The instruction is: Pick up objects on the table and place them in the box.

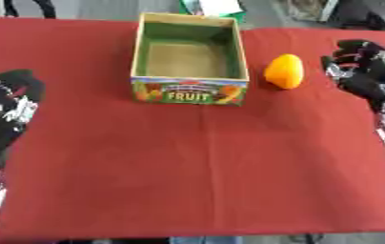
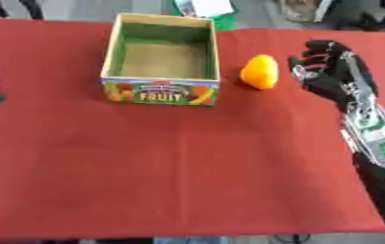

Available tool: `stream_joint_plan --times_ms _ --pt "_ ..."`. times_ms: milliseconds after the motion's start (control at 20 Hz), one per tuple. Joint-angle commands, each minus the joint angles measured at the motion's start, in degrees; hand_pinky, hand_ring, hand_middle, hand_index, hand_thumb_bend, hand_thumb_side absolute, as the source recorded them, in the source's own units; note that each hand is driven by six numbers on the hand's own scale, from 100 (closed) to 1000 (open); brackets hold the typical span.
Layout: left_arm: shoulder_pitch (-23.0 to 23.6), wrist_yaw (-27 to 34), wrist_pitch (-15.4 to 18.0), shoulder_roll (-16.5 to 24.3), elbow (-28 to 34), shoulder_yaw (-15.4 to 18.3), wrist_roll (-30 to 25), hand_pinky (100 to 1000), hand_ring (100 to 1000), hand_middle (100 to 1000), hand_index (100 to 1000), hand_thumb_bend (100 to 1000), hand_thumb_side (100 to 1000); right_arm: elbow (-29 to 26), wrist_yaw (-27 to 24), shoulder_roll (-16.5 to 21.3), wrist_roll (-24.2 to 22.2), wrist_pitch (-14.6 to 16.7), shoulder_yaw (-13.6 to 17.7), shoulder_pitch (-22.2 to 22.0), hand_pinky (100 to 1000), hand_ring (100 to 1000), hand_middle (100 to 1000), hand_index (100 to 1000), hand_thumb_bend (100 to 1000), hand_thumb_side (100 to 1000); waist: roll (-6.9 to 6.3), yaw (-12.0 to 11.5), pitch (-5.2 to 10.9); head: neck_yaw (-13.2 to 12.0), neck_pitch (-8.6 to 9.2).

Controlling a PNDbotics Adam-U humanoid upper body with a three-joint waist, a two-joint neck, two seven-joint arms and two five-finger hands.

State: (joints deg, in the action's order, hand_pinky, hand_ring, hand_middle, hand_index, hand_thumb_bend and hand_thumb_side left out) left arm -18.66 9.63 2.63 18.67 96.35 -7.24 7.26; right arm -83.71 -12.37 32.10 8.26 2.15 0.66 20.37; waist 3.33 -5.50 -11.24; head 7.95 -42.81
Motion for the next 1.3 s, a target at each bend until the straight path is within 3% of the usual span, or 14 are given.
stream_joint_plan --times_ms 50,650,950,1300 --pt "-0.69 0.36 0.0 1.11 1.2 0.32 -0.11 725 822 713 648 549 399 0.2 0.1 2.58 -0.36 -0.05 0.16 1.43 629 650 608 735 332 140 -0.1 0.04 1.07 0.19 0.15" --pt "-0.68 0.37 -0.07 1.16 1.15 0.1 -0.32 725 822 713 648 549 399 8.7 3.51 6.63 -5.85 0.65 -1.88 7.24 679 747 741 804 423 170 0.01 -0.02 1.3 0.59 0.21" --pt "-0.68 0.37 -0.14 1.17 1.15 -0.05 -0.49 725 822 713 648 550 398 19.52 8.66 6.71 -10.72 2.1 -2.91 13.41 773 860 832 862 477 182 -0.02 -0.28 1.45 1.01 0.23" --pt "-0.63 0.44 -0.23 1.11 1.1 -0.26 -0.69 725 823 714 648 549 399 29.83 17.62 4.03 -14.48 2.89 -3.77 19.98 786 864 842 878 492 191 -0.17 -0.54 1.47 1.36 0.09"
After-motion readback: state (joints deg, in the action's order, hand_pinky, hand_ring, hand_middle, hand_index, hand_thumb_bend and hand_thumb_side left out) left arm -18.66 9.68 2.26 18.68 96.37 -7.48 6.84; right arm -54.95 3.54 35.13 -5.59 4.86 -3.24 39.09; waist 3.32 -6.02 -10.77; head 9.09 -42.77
